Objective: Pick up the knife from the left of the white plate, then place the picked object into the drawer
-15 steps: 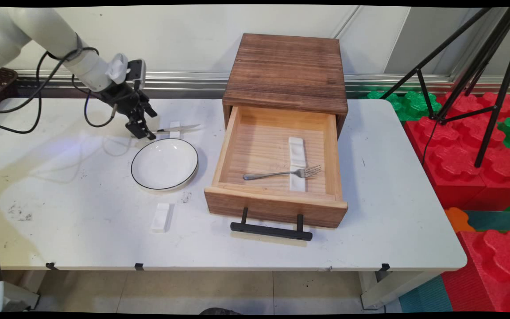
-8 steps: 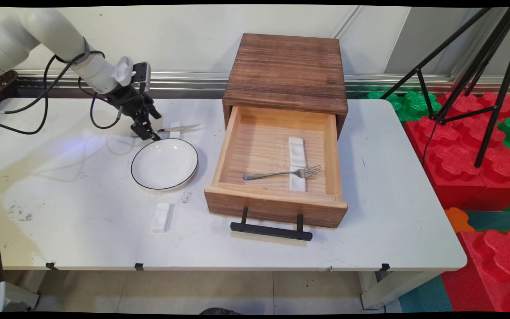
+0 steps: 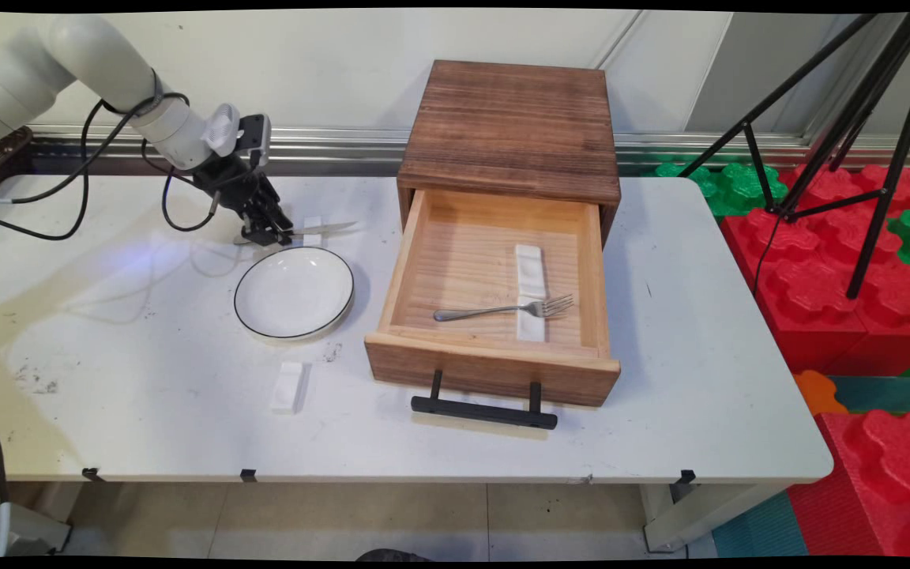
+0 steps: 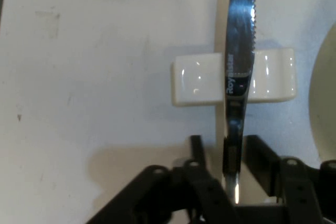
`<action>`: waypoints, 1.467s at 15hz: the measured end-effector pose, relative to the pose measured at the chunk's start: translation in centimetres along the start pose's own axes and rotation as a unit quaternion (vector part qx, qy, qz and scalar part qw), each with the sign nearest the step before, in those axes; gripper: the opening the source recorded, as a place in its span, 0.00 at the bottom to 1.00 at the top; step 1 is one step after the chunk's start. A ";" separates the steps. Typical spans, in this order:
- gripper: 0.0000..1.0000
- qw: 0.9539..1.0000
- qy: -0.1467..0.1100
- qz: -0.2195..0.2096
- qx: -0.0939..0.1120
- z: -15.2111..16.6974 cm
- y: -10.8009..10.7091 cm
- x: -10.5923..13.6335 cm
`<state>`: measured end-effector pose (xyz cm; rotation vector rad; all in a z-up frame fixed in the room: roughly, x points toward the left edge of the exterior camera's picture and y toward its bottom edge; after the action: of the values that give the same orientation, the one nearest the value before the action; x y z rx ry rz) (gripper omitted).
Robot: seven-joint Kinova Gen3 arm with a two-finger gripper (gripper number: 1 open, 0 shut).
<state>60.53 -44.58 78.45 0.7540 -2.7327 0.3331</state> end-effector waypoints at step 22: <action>0.00 1.000 0.013 0.014 0.008 -4.8 0.7 1.2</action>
<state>60.20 -43.18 83.25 0.7108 -2.7221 0.3680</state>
